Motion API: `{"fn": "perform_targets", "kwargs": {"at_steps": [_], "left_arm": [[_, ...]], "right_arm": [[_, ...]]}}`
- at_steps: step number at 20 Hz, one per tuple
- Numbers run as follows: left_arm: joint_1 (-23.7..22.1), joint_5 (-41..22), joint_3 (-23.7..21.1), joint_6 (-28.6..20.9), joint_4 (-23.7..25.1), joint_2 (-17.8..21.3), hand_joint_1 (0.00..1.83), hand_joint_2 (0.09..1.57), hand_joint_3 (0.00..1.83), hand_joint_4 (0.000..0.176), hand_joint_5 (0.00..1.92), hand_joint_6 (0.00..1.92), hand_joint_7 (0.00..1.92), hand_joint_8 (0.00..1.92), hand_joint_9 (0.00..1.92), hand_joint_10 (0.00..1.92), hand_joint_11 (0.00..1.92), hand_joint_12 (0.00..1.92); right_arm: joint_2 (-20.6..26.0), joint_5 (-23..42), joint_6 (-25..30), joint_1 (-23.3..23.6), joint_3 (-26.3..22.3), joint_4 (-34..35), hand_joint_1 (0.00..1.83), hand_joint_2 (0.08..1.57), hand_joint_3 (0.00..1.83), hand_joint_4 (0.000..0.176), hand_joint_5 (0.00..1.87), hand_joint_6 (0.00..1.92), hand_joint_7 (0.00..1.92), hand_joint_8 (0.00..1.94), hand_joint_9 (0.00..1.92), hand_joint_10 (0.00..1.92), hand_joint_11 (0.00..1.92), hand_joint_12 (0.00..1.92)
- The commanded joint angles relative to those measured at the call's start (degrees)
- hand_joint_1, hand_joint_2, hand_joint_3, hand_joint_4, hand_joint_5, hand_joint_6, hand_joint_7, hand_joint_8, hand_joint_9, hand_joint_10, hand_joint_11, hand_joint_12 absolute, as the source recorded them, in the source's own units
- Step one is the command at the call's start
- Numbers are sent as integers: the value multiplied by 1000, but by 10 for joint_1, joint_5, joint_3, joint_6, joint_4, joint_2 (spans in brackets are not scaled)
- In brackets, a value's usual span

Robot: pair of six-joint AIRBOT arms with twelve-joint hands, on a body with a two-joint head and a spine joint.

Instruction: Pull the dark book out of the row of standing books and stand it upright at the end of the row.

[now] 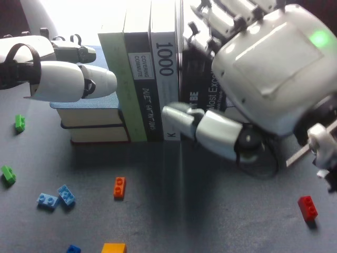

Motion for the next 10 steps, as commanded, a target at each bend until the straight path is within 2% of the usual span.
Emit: {"fn": "perform_targets", "kwargs": {"at_steps": [1,2,3,4,6,8,9,10], "left_arm": [[-5,-19,4,-1,28,2,0,1264,2,45,140,3,130,0,120,1,0,440],[-5,-19,4,-1,28,2,0,1262,1,50,141,3,142,5,127,3,0,442],[-5,-19,4,-1,28,2,0,1264,1,52,139,2,122,4,105,3,0,386],[-5,-19,4,-1,28,2,0,1262,0,51,123,0,112,1,99,2,0,373],[-5,-19,5,-1,28,3,0,1266,2,53,135,7,131,11,118,11,0,369],[-5,-19,5,-1,28,3,0,1266,1,46,127,2,127,5,116,7,0,392],[-5,-19,5,-1,28,3,0,1265,0,50,137,5,140,5,126,8,0,426],[-5,-19,5,-1,28,3,0,1258,0,47,116,4,117,4,109,4,0,364]], "right_arm": [[7,27,-13,-3,-8,-10,0,1139,1,5,636,1,189,1,61,1,0,181],[13,27,-24,-6,-22,5,0,1133,0,15,629,0,179,0,56,0,0,174],[17,27,-29,-9,-31,7,0,1128,0,13,637,2,193,2,63,2,0,202],[20,27,-32,-12,-39,8,0,1129,0,9,634,1,187,3,47,6,0,139],[27,27,-42,-23,-59,8,0,1132,0,13,637,1,193,2,54,6,0,137],[36,22,-46,-33,-78,8,0,1134,1,11,637,1,191,1,60,7,0,142],[40,20,-50,-36,-86,8,0,1133,0,14,630,1,187,0,53,3,0,120],[43,20,-57,-38,-92,8,0,1136,1,11,634,3,198,5,59,5,0,118]]}}
